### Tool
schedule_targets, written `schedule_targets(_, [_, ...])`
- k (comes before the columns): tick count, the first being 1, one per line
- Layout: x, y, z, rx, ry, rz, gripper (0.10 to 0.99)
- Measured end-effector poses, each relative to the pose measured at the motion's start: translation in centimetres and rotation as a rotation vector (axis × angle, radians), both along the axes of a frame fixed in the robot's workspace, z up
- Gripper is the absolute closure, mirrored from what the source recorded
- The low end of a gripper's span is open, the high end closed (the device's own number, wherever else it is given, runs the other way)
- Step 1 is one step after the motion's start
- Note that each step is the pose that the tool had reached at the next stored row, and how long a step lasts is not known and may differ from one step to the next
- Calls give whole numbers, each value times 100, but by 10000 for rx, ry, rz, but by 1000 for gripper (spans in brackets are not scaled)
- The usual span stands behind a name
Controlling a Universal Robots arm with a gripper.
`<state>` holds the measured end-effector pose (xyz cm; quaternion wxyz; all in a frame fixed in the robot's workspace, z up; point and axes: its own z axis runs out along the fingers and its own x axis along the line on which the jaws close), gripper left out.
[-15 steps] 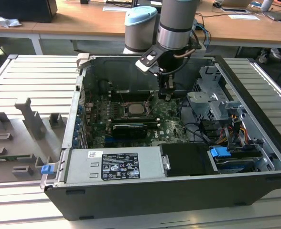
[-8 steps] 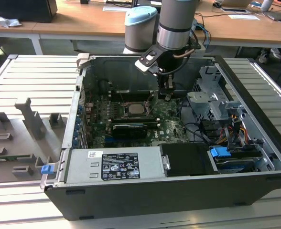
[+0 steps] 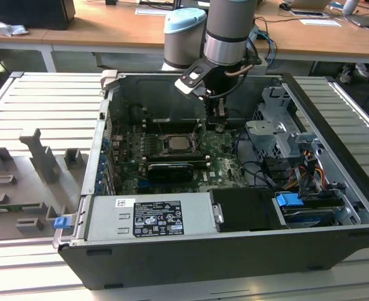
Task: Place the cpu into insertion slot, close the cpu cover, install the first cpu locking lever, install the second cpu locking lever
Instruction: 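Close the cpu cover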
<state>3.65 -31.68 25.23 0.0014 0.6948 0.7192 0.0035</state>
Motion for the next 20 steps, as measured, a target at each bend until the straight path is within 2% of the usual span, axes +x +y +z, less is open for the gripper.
schedule_targets(20, [-55, 0, 0, 0, 0, 0, 980])
